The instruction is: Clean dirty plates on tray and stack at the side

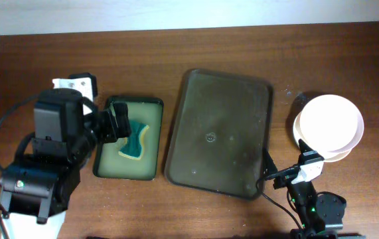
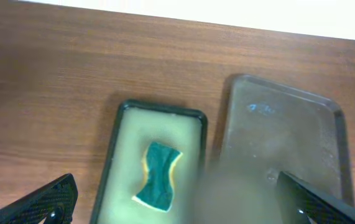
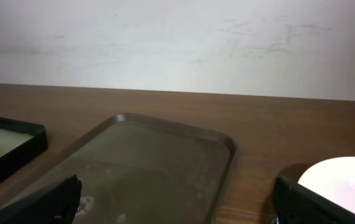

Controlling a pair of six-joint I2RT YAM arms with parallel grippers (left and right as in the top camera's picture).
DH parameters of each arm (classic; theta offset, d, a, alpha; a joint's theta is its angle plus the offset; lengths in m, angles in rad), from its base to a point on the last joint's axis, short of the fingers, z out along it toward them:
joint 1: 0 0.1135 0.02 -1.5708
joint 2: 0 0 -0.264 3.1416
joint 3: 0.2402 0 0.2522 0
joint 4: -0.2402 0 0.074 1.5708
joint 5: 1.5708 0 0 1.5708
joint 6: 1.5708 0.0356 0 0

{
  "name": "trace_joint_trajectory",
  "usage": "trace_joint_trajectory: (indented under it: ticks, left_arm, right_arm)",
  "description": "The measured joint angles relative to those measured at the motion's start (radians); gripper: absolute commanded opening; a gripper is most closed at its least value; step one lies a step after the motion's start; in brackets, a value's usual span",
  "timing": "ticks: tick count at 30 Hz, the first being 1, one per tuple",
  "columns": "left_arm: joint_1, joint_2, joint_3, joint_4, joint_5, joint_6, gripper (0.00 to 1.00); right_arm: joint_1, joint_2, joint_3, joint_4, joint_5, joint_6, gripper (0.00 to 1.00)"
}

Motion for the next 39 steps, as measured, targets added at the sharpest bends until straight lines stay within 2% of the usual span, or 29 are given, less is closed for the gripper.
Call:
trace_joint_trajectory:
  ticks: [4,7,10,15,17,19,23,29,39]
  left_arm:
    - [0.002,-0.157,-0.206,0.259,-0.058,0.001,1.00]
    - [0.040,-0.372,-0.540,0.613,-0.057,0.000,1.00]
    - [0.110,-0.583,-0.845,0.809,-0.031,0.000,1.00]
    - [0.185,-0.959,-1.098,0.840,-0.019,0.000,1.00]
    - [0.209,-1.058,-1.162,0.862,-0.019,0.000,1.00]
    - [0.216,-1.069,-1.210,0.903,-0.019,0.000,1.00]
    - [0.216,-1.072,-1.352,1.079,-0.016,0.000,1.00]
    - [0.216,-1.072,-1.378,0.947,-0.063,0.000,1.00]
    - [0.198,-1.072,-1.378,0.946,-0.070,0.000,0.99]
  right_arm:
    - [0.000,0.000,0.000,0.000,0.000,0.000,0.98]
    - [0.001,0.000,0.000,0.000,0.000,0.000,0.98]
    - [0.001,0.001,0.000,0.000,0.000,0.000,0.98]
    - [0.001,0.001,0.000,0.000,0.000,0.000,0.98]
    - [0.001,0.001,0.000,0.000,0.000,0.000,0.98]
    - [0.001,0.001,0.000,0.000,0.000,0.000,0.98]
    - [0.001,0.001,0.000,0.000,0.000,0.000,0.98]
    - [0.001,0.001,0.000,0.000,0.000,0.000,0.98]
    - [0.001,0.001,0.000,0.000,0.000,0.000,0.98]
